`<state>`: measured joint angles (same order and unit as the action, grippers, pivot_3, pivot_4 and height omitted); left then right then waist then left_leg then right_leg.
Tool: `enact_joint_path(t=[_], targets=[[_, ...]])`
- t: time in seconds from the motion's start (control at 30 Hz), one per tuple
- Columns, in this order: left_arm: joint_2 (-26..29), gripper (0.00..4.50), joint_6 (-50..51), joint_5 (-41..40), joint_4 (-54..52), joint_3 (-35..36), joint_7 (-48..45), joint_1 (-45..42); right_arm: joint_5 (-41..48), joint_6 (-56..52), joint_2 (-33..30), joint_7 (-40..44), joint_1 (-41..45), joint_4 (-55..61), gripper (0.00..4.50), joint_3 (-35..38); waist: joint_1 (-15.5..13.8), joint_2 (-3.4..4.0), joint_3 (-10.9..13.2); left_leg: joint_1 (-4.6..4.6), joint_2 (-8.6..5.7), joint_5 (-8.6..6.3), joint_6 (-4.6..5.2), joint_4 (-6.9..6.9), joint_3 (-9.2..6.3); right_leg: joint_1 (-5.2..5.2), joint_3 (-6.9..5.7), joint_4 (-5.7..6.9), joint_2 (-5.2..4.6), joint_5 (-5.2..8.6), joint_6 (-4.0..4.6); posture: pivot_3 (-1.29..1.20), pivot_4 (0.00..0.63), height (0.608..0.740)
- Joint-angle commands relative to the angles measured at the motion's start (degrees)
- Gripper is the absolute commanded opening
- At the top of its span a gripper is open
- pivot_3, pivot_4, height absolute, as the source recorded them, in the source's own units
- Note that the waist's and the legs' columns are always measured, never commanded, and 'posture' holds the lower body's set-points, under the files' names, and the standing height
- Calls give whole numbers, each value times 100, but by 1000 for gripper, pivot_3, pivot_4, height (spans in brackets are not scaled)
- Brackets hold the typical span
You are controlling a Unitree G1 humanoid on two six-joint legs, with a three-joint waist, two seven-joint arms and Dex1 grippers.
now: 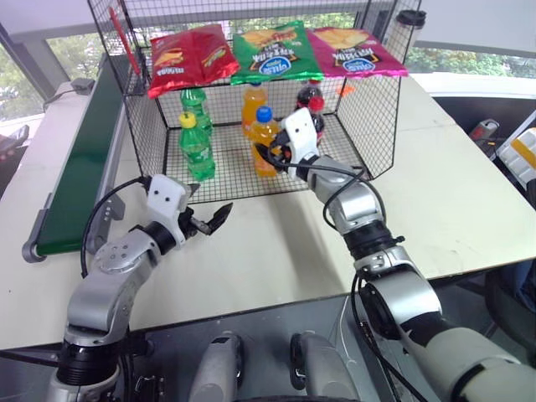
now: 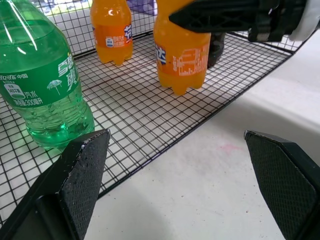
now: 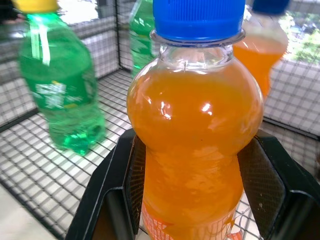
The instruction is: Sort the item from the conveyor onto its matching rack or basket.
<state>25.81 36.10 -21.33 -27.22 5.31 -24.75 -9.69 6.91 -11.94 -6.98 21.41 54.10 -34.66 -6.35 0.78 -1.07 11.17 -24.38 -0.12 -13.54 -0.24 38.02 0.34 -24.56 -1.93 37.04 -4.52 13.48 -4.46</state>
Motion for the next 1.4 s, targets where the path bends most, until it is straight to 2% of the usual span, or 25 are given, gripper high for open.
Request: enact_joint_path(t=[0.03,0.43,0.5,0.53,0.6,0.63,0.9,1.17,1.3,1.4], targets=[[-21,4457,-93,34,-165,-50,44,-57,-23,439,81,-99,421,-101,2087,233,7,0,0,0,0,0,0,0,0,0,0,0,0,0,0,0,150,739],[-103,4457,-201,142,-66,-262,15,-103,-75,866,293,-107,713,-808,2087,392,8,2,1,0,1,0,0,-2,0,-1,0,0,-1,0,0,0,150,739],[-108,4500,-208,152,-63,-268,17,-104,-69,877,308,-93,740,-877,3114,412,8,2,1,0,1,0,0,-2,0,-1,1,0,-1,0,0,0,150,739],[-112,4500,-212,157,-62,-271,20,-103,-68,882,311,-90,748,-904,3347,419,8,2,1,0,1,0,0,-2,0,-1,0,0,-1,0,0,0,150,739],[-118,4500,-219,169,-62,-276,20,-103,-83,907,318,-81,756,-946,4400,436,13,2,1,0,1,0,0,-2,0,-1,1,0,-1,0,0,0,150,739],[-124,4500,-222,176,-62,-281,19,-100,-98,911,319,-81,751,-953,4486,444,14,2,1,0,1,0,0,-2,0,-1,0,0,-1,0,0,0,150,739],[-139,4500,-270,203,-23,-299,8,-85,-106,747,251,2,610,-557,4486,434,10,2,1,1,0,0,0,-2,0,-1,1,0,-3,0,1,0,150,739],[-203,4500,-355,258,102,-366,3,-129,45,130,104,98,351,560,4486,501,5,2,1,1,1,0,0,-2,0,-1,2,0,-4,0,1,0,150,739],[-202,4500,-391,281,167,-382,-3,-161,203,-453,53,255,-28,1528,4486,455,-1,2,1,1,1,0,0,-3,-1,-1,3,-1,-5,0,1,0,150,739],[-179,4500,-418,343,216,-383,4,-153,511,-1256,-161,722,-612,2727,4486,264,-15,2,1,0,1,0,0,-3,-1,-1,5,-1,-6,0,1,0,150,739]])
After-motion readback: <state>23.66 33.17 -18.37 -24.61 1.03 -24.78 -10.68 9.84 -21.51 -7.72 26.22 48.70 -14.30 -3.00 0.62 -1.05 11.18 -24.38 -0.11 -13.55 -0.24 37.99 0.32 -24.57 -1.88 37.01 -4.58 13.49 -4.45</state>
